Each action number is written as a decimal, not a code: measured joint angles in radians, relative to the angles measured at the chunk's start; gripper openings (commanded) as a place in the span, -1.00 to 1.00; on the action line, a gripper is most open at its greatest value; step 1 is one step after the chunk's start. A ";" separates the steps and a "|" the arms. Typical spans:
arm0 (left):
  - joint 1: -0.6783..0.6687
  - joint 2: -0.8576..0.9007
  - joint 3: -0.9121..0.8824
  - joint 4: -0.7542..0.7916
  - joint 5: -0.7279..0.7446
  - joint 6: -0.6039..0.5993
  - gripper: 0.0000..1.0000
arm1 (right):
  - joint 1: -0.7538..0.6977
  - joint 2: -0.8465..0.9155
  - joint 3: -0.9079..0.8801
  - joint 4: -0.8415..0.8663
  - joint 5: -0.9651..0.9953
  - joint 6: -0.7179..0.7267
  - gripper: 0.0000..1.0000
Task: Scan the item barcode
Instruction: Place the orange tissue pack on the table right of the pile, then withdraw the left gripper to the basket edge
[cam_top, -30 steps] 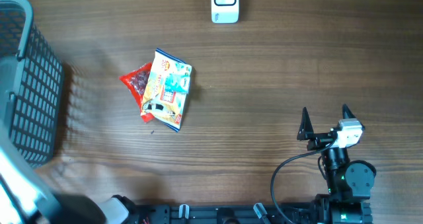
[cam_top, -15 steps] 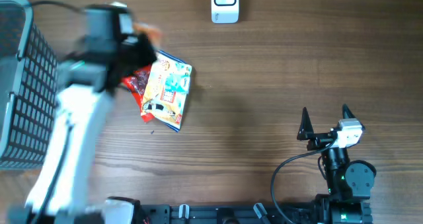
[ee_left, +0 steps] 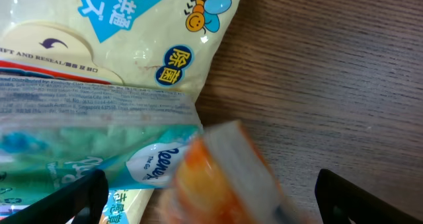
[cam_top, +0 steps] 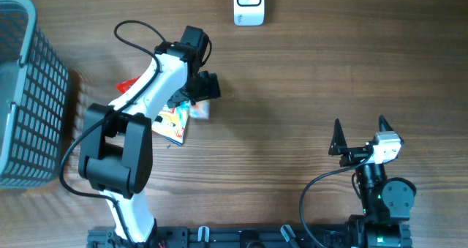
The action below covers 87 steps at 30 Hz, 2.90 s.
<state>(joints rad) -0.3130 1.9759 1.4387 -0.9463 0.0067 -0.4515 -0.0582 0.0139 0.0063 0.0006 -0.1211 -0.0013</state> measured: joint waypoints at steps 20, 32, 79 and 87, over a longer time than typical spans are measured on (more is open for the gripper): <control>0.241 -0.918 0.169 -0.367 -0.034 -0.003 1.00 | 0.000 0.000 0.000 0.000 0.000 0.000 0.99; 0.382 -1.086 0.169 -0.490 -0.089 -0.003 1.00 | 0.000 0.000 0.000 0.000 0.000 0.000 0.99; 0.382 -0.749 0.129 -0.456 0.066 -0.003 1.00 | 0.000 0.000 0.000 0.000 0.000 0.000 0.99; 0.382 -0.676 0.129 -0.353 0.000 -0.003 1.00 | -0.001 0.000 0.000 0.084 -0.028 0.066 1.00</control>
<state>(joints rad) 0.0689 1.2999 1.5677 -1.2995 0.0067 -0.4549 -0.0593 0.0139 0.0063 0.0845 -0.1493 0.0650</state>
